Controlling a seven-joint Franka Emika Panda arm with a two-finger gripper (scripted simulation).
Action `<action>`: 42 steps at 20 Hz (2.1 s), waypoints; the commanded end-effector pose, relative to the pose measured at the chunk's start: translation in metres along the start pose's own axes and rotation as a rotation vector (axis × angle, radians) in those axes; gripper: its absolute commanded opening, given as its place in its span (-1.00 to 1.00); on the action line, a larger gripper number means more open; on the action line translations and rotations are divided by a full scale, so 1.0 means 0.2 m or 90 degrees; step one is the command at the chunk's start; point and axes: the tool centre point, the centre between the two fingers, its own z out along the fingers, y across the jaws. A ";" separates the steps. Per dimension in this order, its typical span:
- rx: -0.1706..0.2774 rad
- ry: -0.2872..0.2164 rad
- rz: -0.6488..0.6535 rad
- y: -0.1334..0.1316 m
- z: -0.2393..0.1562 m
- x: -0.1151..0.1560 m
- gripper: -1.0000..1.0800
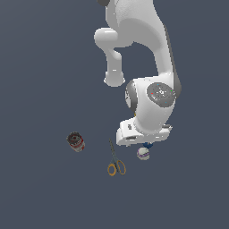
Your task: Pick up a designated object from a clutter of objects.
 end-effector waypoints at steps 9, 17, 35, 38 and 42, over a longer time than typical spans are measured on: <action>0.011 0.007 -0.018 -0.18 0.22 0.07 0.92; 0.012 0.007 -0.018 -0.18 0.26 0.07 0.92; 0.012 0.007 -0.018 -0.19 0.48 0.07 -1.00; 0.012 0.007 -0.018 -0.19 0.48 0.07 -1.00; 0.012 0.007 -0.018 -0.19 0.48 0.07 -1.00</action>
